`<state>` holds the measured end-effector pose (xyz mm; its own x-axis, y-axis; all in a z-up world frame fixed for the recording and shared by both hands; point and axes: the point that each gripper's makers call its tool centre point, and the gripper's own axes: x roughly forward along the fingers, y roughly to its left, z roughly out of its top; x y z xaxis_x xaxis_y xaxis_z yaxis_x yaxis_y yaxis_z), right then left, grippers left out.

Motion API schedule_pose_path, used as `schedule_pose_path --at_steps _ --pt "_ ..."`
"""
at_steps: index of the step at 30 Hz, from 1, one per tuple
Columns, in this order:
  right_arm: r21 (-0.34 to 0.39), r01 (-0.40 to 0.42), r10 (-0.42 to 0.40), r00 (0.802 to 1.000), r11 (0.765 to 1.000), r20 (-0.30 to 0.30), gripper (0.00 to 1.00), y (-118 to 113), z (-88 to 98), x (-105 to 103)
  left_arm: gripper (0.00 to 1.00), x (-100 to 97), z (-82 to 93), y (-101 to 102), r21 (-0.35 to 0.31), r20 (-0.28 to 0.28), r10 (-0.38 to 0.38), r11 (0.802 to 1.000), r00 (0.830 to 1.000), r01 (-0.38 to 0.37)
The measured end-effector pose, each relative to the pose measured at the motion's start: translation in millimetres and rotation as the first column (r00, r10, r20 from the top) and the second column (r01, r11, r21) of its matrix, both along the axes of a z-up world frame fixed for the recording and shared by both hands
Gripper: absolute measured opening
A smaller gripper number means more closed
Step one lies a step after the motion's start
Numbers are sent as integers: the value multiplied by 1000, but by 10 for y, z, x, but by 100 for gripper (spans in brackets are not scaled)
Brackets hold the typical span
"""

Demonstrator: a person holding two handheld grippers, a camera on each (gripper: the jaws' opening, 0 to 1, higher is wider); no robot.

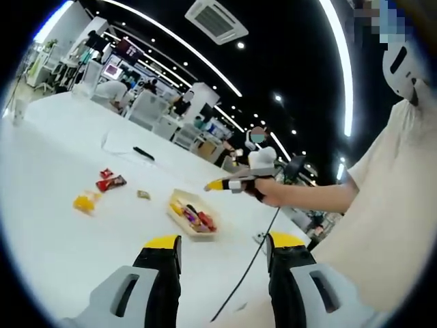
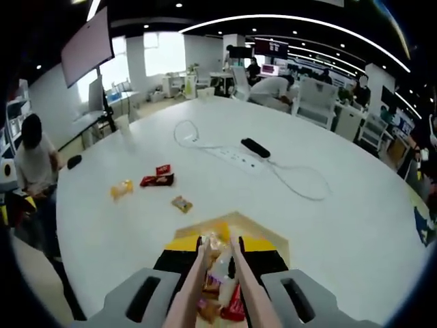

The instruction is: Place the target food into the container with the food tongs after gripping and lifting it, then release it inside without dropping or visibly crushing the food.

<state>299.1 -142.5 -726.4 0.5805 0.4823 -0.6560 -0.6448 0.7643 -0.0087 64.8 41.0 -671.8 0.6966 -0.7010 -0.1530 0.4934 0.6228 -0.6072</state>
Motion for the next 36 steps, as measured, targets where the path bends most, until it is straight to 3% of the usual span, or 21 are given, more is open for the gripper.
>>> schedule_pose_path --at_steps 36 --pt "40 -10 13 997 999 -76 27 307 -143 -53 49 80 3 30 -11 19 25 1000 999 -25"
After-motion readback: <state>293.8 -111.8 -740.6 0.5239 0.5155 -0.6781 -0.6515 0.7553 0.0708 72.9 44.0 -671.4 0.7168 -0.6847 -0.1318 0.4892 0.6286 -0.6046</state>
